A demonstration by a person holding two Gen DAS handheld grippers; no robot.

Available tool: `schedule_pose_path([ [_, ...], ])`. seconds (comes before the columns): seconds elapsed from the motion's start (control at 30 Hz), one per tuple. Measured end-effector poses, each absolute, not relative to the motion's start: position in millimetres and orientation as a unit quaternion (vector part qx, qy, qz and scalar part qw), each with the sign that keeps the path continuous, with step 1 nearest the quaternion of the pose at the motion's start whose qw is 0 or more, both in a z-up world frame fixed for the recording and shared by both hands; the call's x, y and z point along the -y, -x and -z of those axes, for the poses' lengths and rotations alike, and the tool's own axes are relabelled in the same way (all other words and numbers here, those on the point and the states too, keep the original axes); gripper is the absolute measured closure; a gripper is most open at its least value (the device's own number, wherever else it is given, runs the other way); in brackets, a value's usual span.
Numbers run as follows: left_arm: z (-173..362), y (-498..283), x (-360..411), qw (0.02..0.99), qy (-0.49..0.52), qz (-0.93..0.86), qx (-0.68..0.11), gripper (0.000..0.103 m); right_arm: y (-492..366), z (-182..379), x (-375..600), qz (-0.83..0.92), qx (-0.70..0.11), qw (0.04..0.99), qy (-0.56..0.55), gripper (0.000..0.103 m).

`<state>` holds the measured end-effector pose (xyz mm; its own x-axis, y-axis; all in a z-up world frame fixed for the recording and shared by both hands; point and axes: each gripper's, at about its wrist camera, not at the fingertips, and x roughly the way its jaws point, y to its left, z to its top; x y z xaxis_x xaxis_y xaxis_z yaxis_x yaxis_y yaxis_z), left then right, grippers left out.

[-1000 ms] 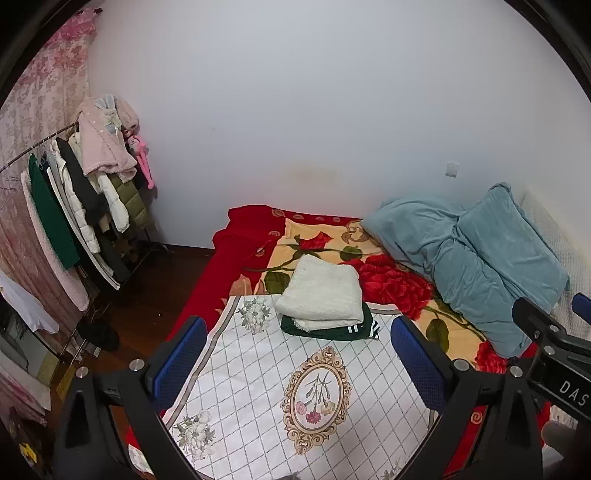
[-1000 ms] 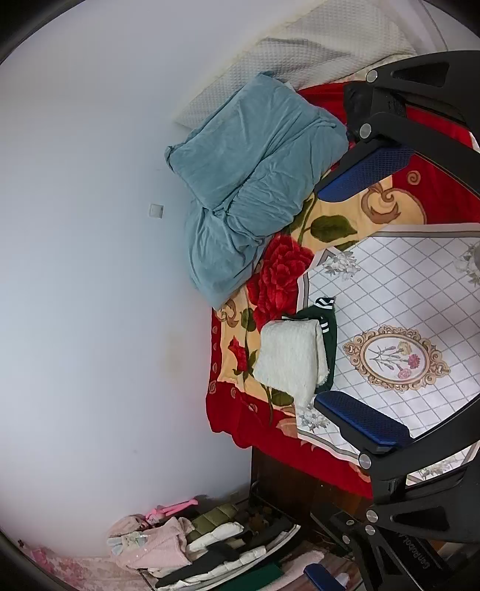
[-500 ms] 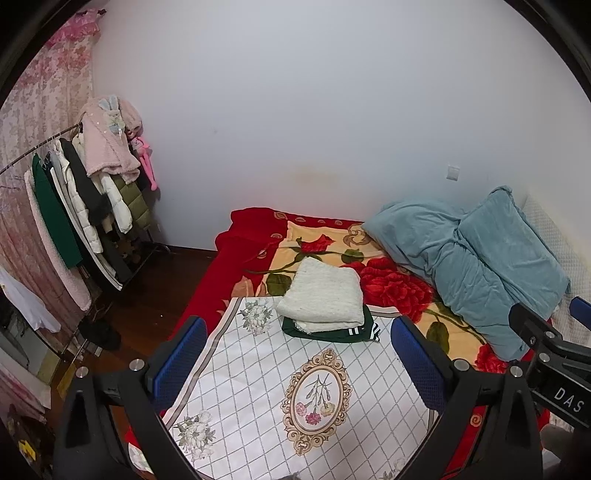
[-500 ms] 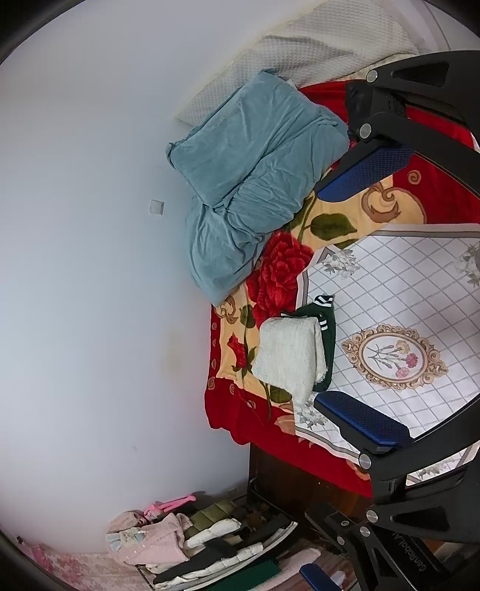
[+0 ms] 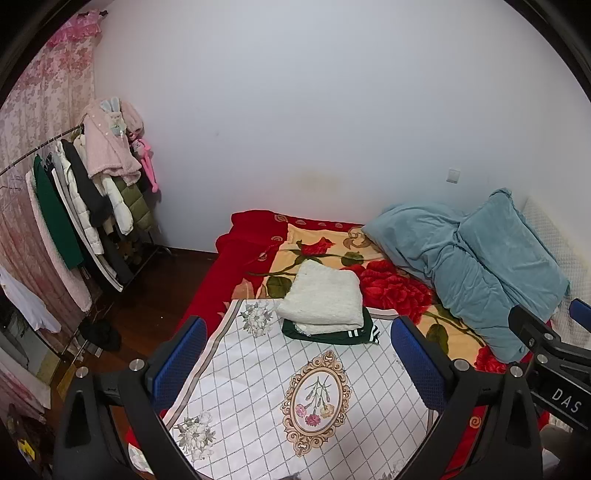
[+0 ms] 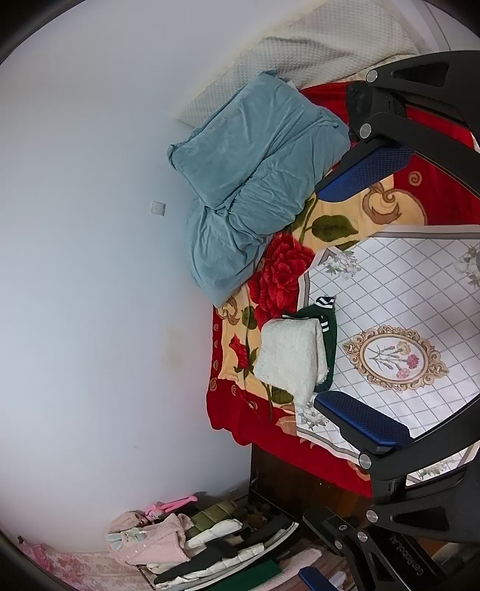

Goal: Fold large clothes

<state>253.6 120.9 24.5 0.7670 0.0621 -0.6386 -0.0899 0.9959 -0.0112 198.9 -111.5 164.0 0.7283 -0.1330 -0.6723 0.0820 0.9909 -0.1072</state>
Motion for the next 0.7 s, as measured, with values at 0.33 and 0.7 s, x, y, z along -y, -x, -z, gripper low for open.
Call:
schedule_pose_path([
  [0.33, -28.5, -253.8, -121.4, 0.94, 0.02, -0.042, -0.337, 0.001, -195.6, -165.5, 113.2, 0.061, -0.363, 0.929, 0.036, 0.0],
  [0.7, -30.6, -253.2, -119.7, 0.941, 0.018, -0.04, -0.335, 0.001, -195.6, -169.9, 114.7, 0.064, -0.361, 0.929, 0.039, 0.0],
])
